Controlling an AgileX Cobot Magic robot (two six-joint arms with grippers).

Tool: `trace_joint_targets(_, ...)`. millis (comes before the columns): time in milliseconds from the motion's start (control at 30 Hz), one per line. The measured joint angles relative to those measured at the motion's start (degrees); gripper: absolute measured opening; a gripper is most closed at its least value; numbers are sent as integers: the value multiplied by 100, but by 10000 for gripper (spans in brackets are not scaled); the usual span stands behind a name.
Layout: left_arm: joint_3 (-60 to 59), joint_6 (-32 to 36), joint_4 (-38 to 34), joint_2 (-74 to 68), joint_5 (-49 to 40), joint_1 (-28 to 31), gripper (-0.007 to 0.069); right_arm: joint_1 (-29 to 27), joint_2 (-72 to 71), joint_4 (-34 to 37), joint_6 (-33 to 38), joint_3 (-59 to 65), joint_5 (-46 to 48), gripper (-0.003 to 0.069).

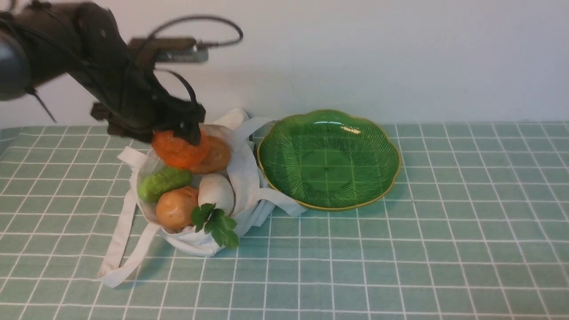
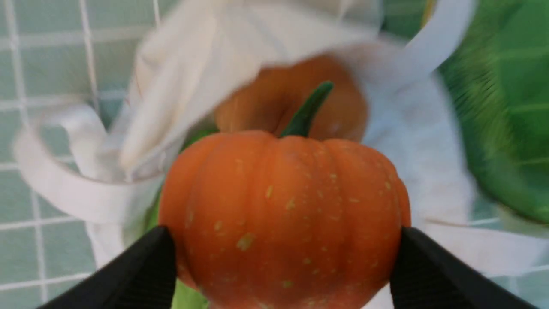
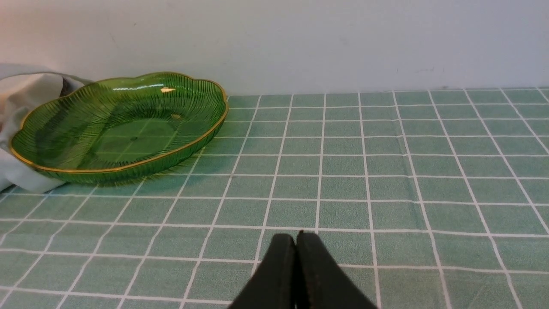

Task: Take vegetables from cloth bag on blue coffee tablecloth place on plate.
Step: 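Move the orange pumpkin from the bag onto the plate with the left gripper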

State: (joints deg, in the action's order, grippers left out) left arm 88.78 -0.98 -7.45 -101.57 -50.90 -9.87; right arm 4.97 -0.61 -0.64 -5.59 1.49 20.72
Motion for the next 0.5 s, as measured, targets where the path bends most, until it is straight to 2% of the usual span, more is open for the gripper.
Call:
trace_joint_targets(133,641,-63,-414,273,-374,-116,583,0,0,0,0,0,0,-15)
trace_joint_targets(267,1266,-58,-1060,-34,-619,-597,583,0,0,0,0,0,1,-15)
trace_joint_targets(400,1638,0,-1247,-686,-487,-1141,583,0,0,0,0,0,1,-15)
trace_joint_targets(500,1970,5,-1247,-1436,61,-1590,583,0,0,0,0,0,1,-15)
